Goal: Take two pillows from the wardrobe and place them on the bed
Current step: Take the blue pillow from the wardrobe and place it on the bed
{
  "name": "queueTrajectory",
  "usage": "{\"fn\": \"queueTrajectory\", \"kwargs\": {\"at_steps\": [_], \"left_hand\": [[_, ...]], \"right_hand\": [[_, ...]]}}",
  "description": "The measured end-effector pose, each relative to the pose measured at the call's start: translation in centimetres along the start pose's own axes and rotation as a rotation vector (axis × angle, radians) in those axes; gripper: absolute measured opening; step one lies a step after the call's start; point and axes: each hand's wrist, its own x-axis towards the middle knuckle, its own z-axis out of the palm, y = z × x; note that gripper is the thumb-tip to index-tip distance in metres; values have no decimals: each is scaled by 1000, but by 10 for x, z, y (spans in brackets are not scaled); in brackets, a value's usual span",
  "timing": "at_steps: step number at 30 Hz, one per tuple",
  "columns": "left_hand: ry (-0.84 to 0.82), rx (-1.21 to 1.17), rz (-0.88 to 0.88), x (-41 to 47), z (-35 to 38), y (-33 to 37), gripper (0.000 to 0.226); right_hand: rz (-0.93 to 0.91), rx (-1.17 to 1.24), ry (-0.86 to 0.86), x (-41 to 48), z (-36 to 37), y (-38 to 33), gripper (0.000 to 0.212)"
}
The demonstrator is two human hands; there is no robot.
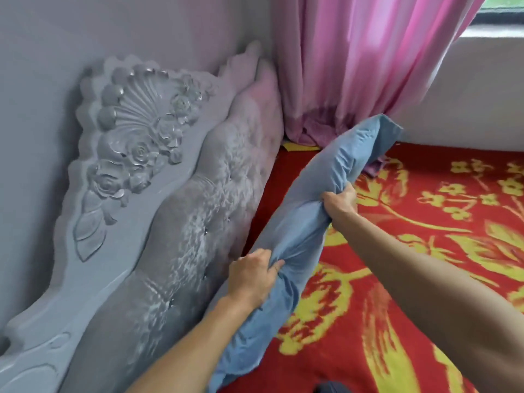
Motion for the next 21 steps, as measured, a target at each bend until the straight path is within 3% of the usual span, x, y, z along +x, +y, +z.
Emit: {"fn": "queueTrajectory", "kwargs": {"at_steps": [5, 8, 13, 17, 21], "left_hand": [[-139, -178, -72, 84, 54, 6, 34], [-293, -155, -154, 127, 109, -26, 45], [-489, -28, -319, 165, 202, -91, 64], [-554, 62, -473, 173, 270, -118, 84], [-462, 72, -501, 179, 321, -131, 99]], "right_hand": [[-11, 176, -135, 105, 14, 8, 33], [63, 114, -191, 153, 28, 66, 36], [122, -154, -56, 215, 19, 171, 52], [181, -447, -112, 207, 19, 258, 72], [189, -464, 0, 166, 45, 316, 68]]}}
